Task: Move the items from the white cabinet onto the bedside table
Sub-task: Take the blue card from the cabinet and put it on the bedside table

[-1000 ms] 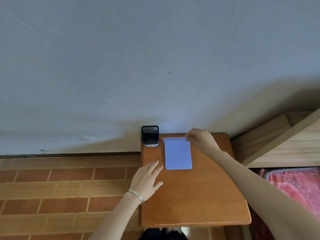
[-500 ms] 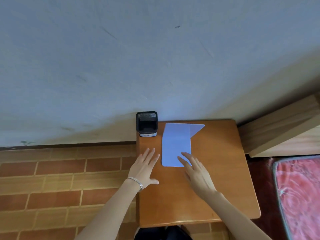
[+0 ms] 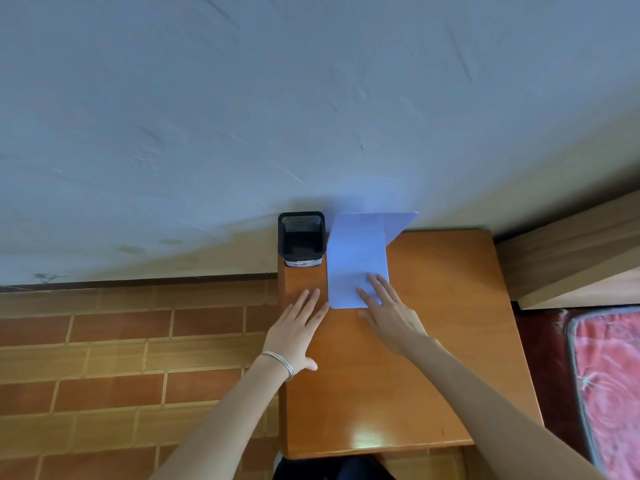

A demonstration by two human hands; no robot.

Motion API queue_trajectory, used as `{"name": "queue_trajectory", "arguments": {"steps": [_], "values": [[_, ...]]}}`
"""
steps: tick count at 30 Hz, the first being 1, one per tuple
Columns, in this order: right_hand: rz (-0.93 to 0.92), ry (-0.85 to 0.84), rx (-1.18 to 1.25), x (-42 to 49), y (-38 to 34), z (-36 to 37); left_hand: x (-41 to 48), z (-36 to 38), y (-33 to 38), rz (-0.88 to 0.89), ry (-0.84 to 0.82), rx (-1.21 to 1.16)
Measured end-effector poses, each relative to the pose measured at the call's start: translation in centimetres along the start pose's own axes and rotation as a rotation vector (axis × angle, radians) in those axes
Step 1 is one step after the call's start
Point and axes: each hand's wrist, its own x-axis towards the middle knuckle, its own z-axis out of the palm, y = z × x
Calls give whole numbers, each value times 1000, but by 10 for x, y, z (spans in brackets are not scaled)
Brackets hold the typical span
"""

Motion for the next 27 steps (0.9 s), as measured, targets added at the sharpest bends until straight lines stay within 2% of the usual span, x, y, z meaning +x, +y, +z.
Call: {"name": "queue_trajectory", "arguments": {"steps": [18,20,24,27], "values": [[-48,-61,-99,21,-7,-17,5,2,6,-70,-6,-74],[-46,-67,-122,24,-7,-18,6,-2,7,-85,50,-127],[-53,-72,-106,30,-7,-22,12,-20,-3,-284,375,-292],[-61,-73,-104,34,-3,-27,21,-26,-13,-344,420,-329]]}}
